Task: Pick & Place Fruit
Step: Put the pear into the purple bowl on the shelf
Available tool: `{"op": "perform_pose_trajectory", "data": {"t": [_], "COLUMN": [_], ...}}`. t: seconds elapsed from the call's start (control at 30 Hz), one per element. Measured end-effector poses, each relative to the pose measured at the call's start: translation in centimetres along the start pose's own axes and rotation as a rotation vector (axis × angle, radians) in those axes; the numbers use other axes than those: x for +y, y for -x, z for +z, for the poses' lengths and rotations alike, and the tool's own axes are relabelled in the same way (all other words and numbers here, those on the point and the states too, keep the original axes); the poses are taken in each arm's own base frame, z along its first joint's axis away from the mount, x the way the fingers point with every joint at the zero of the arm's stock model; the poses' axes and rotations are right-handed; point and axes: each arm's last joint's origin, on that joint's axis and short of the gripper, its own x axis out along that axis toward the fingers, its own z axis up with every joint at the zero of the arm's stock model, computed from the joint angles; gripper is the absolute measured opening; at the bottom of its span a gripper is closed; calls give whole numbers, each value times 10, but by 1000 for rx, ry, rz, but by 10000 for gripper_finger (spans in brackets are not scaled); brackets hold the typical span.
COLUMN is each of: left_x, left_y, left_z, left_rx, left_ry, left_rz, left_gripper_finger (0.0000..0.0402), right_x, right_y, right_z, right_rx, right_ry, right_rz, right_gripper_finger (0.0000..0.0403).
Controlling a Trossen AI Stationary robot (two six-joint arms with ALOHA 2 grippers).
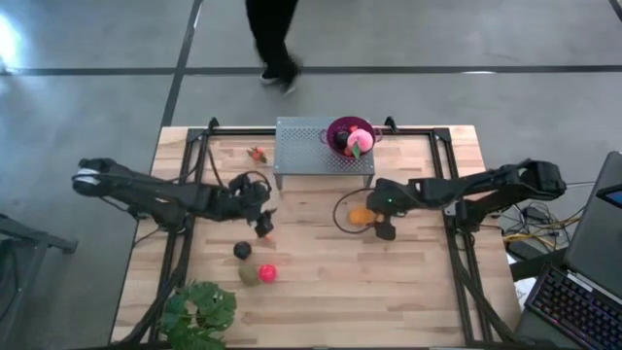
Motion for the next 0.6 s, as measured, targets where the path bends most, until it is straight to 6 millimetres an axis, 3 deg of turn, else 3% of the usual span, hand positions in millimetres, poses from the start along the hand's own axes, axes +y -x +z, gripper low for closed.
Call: {"op": "perform_pose_trajectory", "data": {"t": [0.4,0.6], "left_x": [-42,-55], "left_y": [30,20], "left_z": [-35,-48], "left_rx": [66,115], "left_ry": [-140,-122], "left_rz": [-174,-151], "left_gripper_finger": [243,243], "right_x": [8,8], "right_y": [23,26], "right_z": [15,17], "right_rx": [-195,-232], "right_ry": [45,55], "right_rz": [27,28], "right_gripper_finger": [313,301]}}
